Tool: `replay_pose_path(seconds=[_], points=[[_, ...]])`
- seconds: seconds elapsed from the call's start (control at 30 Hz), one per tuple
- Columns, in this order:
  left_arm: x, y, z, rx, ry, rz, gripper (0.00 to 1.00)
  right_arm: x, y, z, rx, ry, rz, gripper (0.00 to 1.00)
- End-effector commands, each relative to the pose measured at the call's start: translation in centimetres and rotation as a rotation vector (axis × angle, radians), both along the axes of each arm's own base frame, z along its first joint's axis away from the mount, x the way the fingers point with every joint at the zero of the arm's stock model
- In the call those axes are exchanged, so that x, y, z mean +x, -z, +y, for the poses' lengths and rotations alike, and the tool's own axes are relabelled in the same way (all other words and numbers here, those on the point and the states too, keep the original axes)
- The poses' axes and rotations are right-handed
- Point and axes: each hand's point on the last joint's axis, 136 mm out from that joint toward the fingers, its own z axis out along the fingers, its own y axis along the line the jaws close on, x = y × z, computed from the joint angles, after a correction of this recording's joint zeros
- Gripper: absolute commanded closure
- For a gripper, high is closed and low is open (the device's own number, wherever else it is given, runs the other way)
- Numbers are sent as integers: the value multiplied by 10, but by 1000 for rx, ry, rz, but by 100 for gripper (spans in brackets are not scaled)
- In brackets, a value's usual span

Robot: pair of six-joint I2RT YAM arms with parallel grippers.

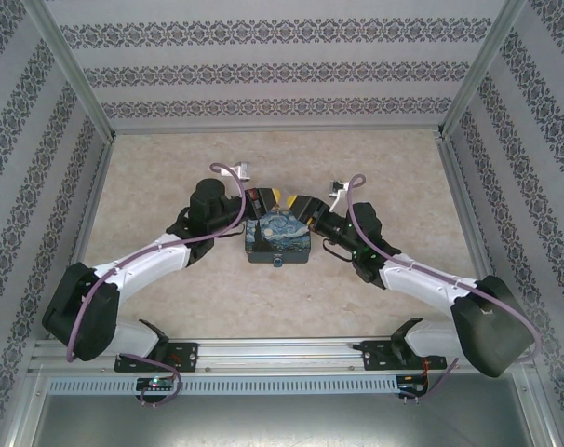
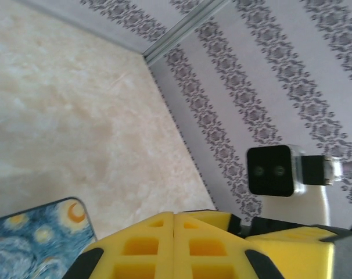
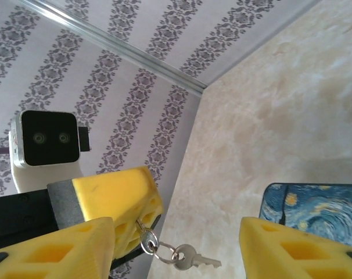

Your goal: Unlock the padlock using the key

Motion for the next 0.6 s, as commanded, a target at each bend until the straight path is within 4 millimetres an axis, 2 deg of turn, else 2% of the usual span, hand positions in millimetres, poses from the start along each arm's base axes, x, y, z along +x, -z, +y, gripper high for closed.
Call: replay_pose_path(seconds=[0.0,0.57], points=[[0,-39,0,-118,15,-133,100,-1,-28,9,85,-57,-72,43],[3,-37,7,-234,-33,-116,100,11,-34,23,226,-98,-117,54]])
